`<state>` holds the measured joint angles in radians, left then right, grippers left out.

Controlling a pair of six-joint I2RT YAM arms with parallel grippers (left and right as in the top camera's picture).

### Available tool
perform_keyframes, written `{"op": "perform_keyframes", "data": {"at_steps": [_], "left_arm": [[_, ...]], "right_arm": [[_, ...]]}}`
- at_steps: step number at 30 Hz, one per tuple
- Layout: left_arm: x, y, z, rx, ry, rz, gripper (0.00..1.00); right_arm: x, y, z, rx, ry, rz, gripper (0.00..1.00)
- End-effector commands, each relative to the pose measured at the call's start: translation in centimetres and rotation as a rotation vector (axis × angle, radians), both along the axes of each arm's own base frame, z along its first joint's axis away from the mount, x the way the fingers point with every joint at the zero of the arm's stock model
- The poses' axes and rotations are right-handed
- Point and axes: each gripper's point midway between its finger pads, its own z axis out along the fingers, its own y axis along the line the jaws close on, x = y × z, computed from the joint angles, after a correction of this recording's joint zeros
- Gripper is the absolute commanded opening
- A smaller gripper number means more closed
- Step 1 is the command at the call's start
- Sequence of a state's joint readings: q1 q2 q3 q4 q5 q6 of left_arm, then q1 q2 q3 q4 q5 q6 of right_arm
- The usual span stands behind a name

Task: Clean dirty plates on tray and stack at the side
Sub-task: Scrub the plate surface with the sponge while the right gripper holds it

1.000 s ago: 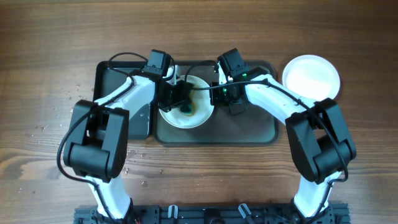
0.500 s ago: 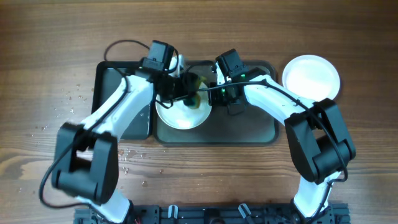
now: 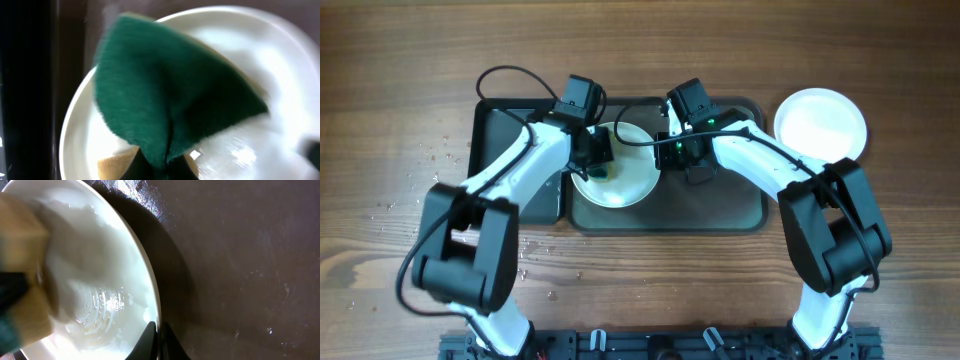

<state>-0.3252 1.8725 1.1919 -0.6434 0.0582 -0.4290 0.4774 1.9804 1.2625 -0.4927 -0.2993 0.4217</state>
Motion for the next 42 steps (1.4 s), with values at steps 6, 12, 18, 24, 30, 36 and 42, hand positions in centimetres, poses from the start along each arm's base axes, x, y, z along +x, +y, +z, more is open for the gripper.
{"op": "perform_keyframes", "data": {"at_steps": [6, 12, 18, 24, 30, 36, 42], "left_arm": [[-2.4, -3.6, -3.2, -0.198, 0.152, -0.102, 0.04], [-4.7, -9.1, 0.0, -0.563, 0.202, -0.313, 0.04], [-4.5, -9.6, 0.9, -0.594, 0.183, -0.336, 0.04], [-2.2, -8.6, 4.4, -0.501, 0.031, -0.335, 0.04], [1.0, -2.3, 3.7, -0.124, -0.085, -0.082, 0.04], [2.6, -1.9, 3.0, -0.089, -0.137, -0.074, 0.04], [3.9, -0.8, 3.1, -0.018, -0.195, -0.043, 0.04]], "right_arm": [[-0.8, 0.4, -1.0, 0.007, 0.033, 0.014, 0.04], [-0.8, 0.4, -0.9, 0.008, 0.032, 0.014, 0.04], [-0.8, 0.4, -0.9, 0.008, 0.033, 0.014, 0.05], [-0.8, 0.4, -0.9, 0.008, 0.033, 0.015, 0.04], [-0.8, 0.4, -0.9, 0.008, 0.033, 0.015, 0.04], [-0.8, 0.4, -0.9, 0.008, 0.032, 0.015, 0.04], [-0.8, 0.4, -0.9, 0.008, 0.032, 0.015, 0.05]]}}
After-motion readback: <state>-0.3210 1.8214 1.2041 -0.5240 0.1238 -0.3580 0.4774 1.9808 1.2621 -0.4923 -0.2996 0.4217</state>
